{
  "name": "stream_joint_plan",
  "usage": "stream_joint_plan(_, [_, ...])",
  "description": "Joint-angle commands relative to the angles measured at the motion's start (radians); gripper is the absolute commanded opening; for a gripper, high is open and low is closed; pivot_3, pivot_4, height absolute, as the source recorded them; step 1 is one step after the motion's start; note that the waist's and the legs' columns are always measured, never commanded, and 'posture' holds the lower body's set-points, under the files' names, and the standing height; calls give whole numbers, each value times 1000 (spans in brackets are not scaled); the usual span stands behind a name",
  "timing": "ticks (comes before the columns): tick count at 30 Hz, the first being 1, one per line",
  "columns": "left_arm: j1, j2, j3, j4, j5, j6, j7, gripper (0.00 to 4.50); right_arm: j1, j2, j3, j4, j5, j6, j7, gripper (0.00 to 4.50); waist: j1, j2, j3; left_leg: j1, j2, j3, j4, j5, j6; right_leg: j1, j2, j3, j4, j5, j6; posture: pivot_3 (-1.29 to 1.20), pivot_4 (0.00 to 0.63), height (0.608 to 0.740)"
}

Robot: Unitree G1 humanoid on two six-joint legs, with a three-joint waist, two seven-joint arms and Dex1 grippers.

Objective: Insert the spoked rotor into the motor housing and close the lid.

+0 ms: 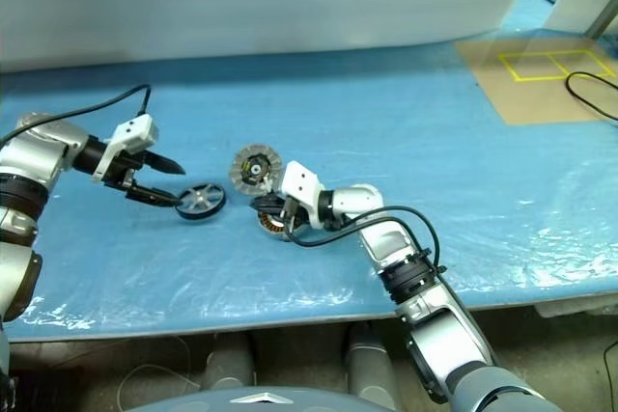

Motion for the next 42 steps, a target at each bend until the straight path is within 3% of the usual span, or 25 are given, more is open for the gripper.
stream_joint_plan(1, [-60,-25,-4,61,30,-41,-5,4500,8,4,-11,-51,16,-7,-13,33,4,0,0,0,0,0,0,0,0,0,0,0,0,0,0,0,150,740])
stream_joint_plan(20, [-163,-168,25,268,225,-147,2,4500,46,20,-6,-84,12,8,-84,33,18,0,0,0,0,-1,0,0,0,2,0,0,-1,0,0,0,150,740])
stream_joint_plan(42, [-190,-219,16,291,306,-191,-5,4500,75,13,2,-102,8,16,-115,33,18,0,0,-1,0,-1,-1,0,0,3,0,0,-1,0,0,0,150,740])
